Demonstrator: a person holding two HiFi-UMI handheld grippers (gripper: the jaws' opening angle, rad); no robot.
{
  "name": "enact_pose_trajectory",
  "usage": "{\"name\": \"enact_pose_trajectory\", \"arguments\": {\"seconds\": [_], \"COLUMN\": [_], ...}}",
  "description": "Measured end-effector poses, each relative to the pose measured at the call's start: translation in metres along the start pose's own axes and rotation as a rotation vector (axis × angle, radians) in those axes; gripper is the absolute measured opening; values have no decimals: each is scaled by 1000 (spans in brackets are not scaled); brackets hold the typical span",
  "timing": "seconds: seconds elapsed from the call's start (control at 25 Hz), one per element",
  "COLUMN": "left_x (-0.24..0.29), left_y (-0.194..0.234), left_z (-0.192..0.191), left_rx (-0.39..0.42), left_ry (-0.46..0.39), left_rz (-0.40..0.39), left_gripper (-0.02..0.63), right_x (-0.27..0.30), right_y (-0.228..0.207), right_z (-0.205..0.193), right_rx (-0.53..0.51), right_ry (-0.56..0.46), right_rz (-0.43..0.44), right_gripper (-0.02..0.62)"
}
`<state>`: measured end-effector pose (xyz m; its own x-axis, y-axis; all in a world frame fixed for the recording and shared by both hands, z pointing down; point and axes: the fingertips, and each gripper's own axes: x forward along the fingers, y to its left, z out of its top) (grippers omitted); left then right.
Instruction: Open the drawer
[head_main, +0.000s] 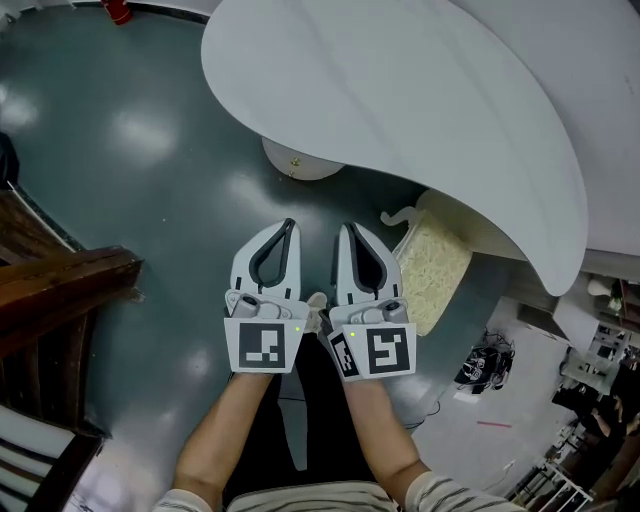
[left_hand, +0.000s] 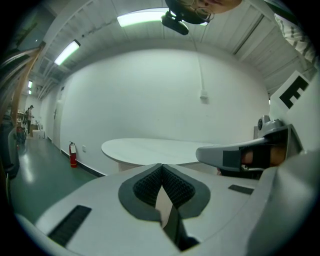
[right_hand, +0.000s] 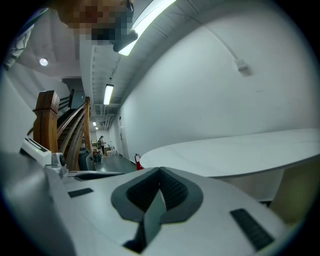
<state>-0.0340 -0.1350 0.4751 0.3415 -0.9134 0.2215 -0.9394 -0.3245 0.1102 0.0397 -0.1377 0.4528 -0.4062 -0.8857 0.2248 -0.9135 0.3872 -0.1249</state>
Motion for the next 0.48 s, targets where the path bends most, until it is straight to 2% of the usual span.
{"name": "enact_pose_trajectory", "arguments": {"seconds": [0.32, 0.48], "left_x": [31, 45], "left_y": [4, 7], "left_z": [-36, -56], "left_rx": [7, -17], "left_ry": [-3, 15], "left_rz": [-9, -8], "left_gripper": [6, 6], "right_x": [15, 20], "right_y": [-12, -19], "right_z": [-48, -60], "right_rx": [8, 12], "right_ry": [27, 32], "right_rz": [9, -6], "right_gripper": [14, 14]}}
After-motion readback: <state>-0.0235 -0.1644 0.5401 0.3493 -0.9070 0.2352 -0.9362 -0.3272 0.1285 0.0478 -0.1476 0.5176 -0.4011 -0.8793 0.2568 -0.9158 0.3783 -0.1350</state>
